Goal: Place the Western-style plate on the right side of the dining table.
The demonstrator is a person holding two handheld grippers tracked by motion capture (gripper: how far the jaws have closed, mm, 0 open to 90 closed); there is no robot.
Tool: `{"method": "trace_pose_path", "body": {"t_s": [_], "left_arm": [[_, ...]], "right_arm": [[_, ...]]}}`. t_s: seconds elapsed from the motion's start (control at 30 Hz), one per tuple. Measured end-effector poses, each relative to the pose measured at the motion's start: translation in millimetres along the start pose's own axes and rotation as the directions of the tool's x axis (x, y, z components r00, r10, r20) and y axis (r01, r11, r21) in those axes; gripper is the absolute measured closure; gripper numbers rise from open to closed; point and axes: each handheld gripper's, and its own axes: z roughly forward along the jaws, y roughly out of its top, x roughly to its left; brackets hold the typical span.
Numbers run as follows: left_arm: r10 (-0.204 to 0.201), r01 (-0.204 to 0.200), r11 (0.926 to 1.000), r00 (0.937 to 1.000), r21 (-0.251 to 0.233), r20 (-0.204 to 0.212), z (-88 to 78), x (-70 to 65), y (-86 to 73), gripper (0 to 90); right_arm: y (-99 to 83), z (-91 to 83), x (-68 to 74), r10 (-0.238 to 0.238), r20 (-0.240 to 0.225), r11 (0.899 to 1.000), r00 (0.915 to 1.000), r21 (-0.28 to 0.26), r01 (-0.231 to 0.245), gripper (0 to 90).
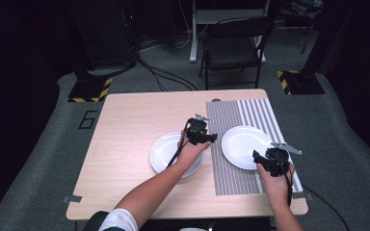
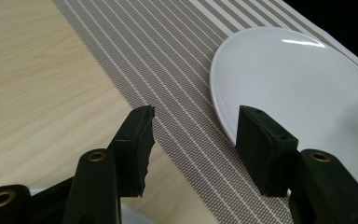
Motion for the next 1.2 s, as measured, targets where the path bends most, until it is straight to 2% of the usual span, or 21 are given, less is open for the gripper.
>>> {"method": "trace_pose_path", "body": {"t_s": [0.1,0.3,0.37,0.4,0.47,0.57,0.77,0.83,0.87,0.93,0.97,1.0,1.03,1.2], "left_arm": [[-0.018,0.018,0.9998,0.9997,-0.006,-0.013,-9.9,9.7,-1.3,46.0],[-0.032,0.031,0.9993,0.9982,-0.019,-0.051,-25.8,26.1,-5.5,45.7],[-0.032,0.031,0.9994,0.9969,-0.017,-0.072,-35.4,36.6,-8.8,45.6],[-0.032,0.031,0.9994,0.9969,-0.017,-0.072,-35.4,36.6,-8.8,45.6],[-0.050,0.048,0.9985,0.9949,-0.025,-0.088,-43.4,46.0,-13.0,45.6],[-0.060,0.057,0.9979,0.9935,-0.031,-0.096,-48.7,50.8,-16.3,45.6],[-0.057,0.054,0.9982,0.9913,-0.027,-0.118,-66.1,63.4,-28.0,45.3],[-0.067,0.063,0.9974,0.9897,-0.036,-0.126,-71.2,67.1,-32.3,45.2],[-0.064,0.060,0.9976,0.9897,-0.035,-0.128,-74.5,69.7,-34.3,45.2],[-0.074,0.068,0.9967,0.9883,-0.045,-0.134,-80.8,73.9,-39.1,44.9],[-0.080,0.074,0.9962,0.9858,-0.044,-0.148,-86.7,79.2,-44.4,44.9],[-0.080,0.074,0.9962,0.9858,-0.044,-0.148,-86.7,79.2,-44.4,44.8],[-0.084,0.078,0.9959,0.9853,-0.045,-0.149,-89.2,82.3,-47.0,44.7],[-0.105,0.098,0.9941,0.9818,-0.046,-0.159,-100.2,93.4,-59.8,43.9]], "right_arm": [[3.6,2.8,5.6,0.000,-0.028,1.000,0.9996,0.015,0.000,45.7],[7.8,6.2,17.5,-0.049,-0.048,0.998,0.9976,0.026,0.051,45.4],[9.4,8.4,26.9,-0.070,-0.066,0.997,0.9953,0.034,0.073,45.4],[9.4,8.4,26.9,-0.070,-0.066,0.997,0.9953,0.034,0.073,45.4],[9.4,10.1,34.5,-0.103,-0.084,0.993,0.9912,0.045,0.107,45.4],[10.0,11.4,40.6,-0.104,-0.114,0.993,0.9881,0.050,0.110,45.4],[8.8,13.0,52.8,-0.137,-0.156,0.988,0.9782,0.050,0.146,45.4],[6.4,13.4,59.9,-0.162,-0.187,0.983,0.9689,0.052,0.174,45.2],[6.4,13.4,59.9,-0.162,-0.187,0.983,0.9689,0.052,0.174,45.2],[3.0,13.3,66.8,-0.184,-0.217,0.979,0.9587,0.051,0.199,45.0],[2.0,13.3,68.4,-0.190,-0.227,0.977,0.9552,0.051,0.206,44.9],[2.0,13.3,68.4,-0.190,-0.227,0.977,0.9552,0.051,0.206,44.9],[-0.3,14.1,71.7,-0.194,-0.244,0.976,0.9503,0.053,0.213,44.9],[-5.3,16.9,76.3,-0.203,-0.261,0.973,0.9440,0.059,0.225,44.5]]}}
